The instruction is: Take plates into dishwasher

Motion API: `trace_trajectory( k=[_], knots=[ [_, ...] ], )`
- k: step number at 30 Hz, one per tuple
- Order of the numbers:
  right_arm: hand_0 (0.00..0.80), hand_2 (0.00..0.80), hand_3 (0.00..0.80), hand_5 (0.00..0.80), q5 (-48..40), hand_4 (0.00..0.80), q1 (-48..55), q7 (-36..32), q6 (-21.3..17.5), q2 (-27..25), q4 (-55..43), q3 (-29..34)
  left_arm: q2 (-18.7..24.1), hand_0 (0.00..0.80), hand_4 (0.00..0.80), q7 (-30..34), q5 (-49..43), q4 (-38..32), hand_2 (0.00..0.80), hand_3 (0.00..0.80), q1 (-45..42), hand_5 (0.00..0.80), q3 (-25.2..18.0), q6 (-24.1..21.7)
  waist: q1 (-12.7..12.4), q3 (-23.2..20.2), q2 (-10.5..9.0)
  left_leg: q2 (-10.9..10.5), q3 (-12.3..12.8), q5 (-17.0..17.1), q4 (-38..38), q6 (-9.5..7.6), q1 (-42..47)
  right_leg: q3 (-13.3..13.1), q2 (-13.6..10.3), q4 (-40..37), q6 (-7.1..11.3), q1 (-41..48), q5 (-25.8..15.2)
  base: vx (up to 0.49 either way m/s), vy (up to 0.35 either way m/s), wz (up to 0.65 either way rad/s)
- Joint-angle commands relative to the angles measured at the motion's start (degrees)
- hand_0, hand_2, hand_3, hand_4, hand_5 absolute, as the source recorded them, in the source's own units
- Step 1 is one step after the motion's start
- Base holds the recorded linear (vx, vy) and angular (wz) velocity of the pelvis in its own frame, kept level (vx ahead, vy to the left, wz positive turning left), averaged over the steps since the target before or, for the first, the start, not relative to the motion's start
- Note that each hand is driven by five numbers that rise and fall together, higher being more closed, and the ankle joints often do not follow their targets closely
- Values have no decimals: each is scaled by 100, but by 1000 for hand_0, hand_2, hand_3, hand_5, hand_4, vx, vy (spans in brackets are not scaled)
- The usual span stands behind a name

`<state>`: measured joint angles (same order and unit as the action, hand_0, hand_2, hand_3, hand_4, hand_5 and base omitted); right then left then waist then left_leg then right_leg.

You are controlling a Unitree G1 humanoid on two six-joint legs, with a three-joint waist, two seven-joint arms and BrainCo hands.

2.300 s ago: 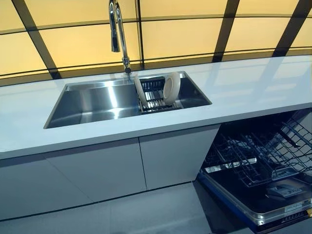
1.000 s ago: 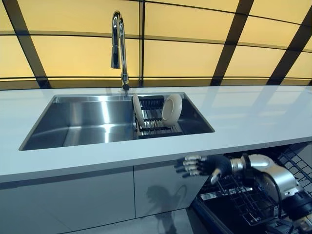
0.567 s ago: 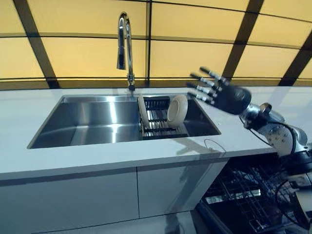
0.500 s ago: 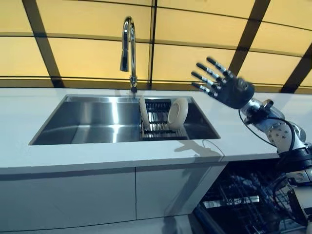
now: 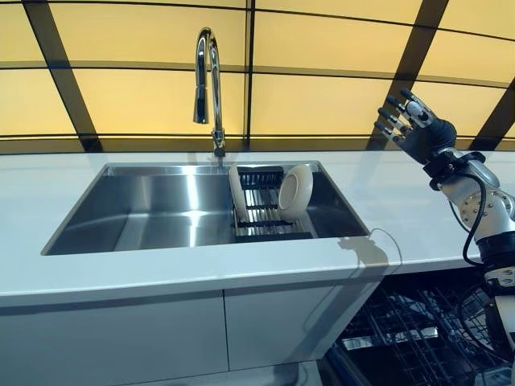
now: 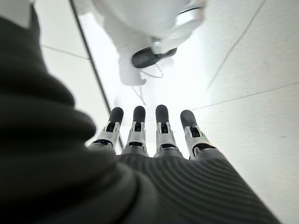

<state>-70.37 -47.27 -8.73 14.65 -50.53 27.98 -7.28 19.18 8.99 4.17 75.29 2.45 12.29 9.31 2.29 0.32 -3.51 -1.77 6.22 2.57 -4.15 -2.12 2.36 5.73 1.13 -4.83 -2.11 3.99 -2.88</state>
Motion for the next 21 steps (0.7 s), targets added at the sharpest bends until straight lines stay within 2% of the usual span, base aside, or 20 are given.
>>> trace_trajectory(
  k=[1,7,11,12,13,14,15,17,18,19,20,21],
  knots=[
    [0,0,0,0,224,0,-723,608,-178,-142,393,-161,181,0,0,51,-50,316,0,0,236,0,262,-91,-155,-236,-82,151,23,-355,46,210,14,86,-272,485,470,203,732,109,23,6],
    [0,0,0,0,837,0,-1089,1070,-97,-228,625,-548,120,0,0,109,-79,273,0,0,172,0,391,-111,-210,-181,-112,132,20,-388,54,198,53,59,-344,287,538,208,563,103,66,16],
    [0,0,0,0,1338,0,-1320,1157,41,-238,646,-848,128,0,0,93,-47,232,0,0,202,0,385,-43,-227,-102,-105,104,-11,-449,147,122,22,-16,-410,561,589,139,658,110,115,-6],
    [0,0,0,0,1507,0,-1383,1298,111,-280,683,-944,181,0,0,131,-161,186,0,0,215,0,419,-25,-215,-58,-89,93,-9,-435,155,53,14,42,-472,1198,649,-86,733,88,112,-17],
    [0,0,0,0,1586,0,-1426,1380,160,-311,684,-1023,221,0,0,170,-219,146,0,0,214,0,463,-29,-179,12,-56,98,18,-423,154,18,28,19,-527,1943,713,-470,584,76,122,-16],
    [0,0,0,0,1716,0,-1426,1466,188,-352,686,-1047,271,0,0,230,-293,97,0,0,197,0,506,-27,-157,85,-29,85,22,-394,147,-4,39,-110,-542,2312,736,-828,420,23,53,-18],
    [0,0,0,0,1796,0,-1404,1525,224,-354,712,-1023,322,0,0,253,-324,56,0,0,192,0,549,5,-151,152,-6,88,8,-348,87,2,75,-172,-536,2180,713,-923,291,24,-11,-12],
    [0,0,0,0,2079,0,-1357,1531,203,-355,850,-1065,395,0,0,235,-102,65,0,0,258,0,631,57,-159,282,21,77,-58,-260,-85,53,163,-42,-436,1307,716,-889,127,26,-70,0],
    [0,0,0,0,2088,0,-1356,1523,176,-352,887,-1070,404,0,0,240,-87,62,0,0,270,0,633,65,-165,286,19,70,-73,-268,-85,48,147,-40,-419,1240,706,-862,142,17,-110,3],
    [0,0,0,0,2045,0,-1366,1516,122,-388,1007,-1127,424,0,0,192,50,69,0,0,336,0,630,92,-166,293,-4,36,-149,-296,-85,27,21,-118,-299,910,686,-779,190,10,-129,-1],
    [0,0,0,0,2034,0,-1353,1461,227,-445,1005,-1111,428,0,0,163,70,29,0,0,358,0,572,134,-134,278,-13,10,-167,-295,-85,25,-59,-250,-222,750,683,-755,170,13,-157,2],
    [0,0,0,0,2084,0,-1329,1382,306,-482,1003,-1092,421,0,0,152,90,14,0,0,359,0,541,145,-130,266,-23,9,-152,-287,-85,47,-96,-211,-212,593,694,-704,123,8,-118,5]
  ],
)
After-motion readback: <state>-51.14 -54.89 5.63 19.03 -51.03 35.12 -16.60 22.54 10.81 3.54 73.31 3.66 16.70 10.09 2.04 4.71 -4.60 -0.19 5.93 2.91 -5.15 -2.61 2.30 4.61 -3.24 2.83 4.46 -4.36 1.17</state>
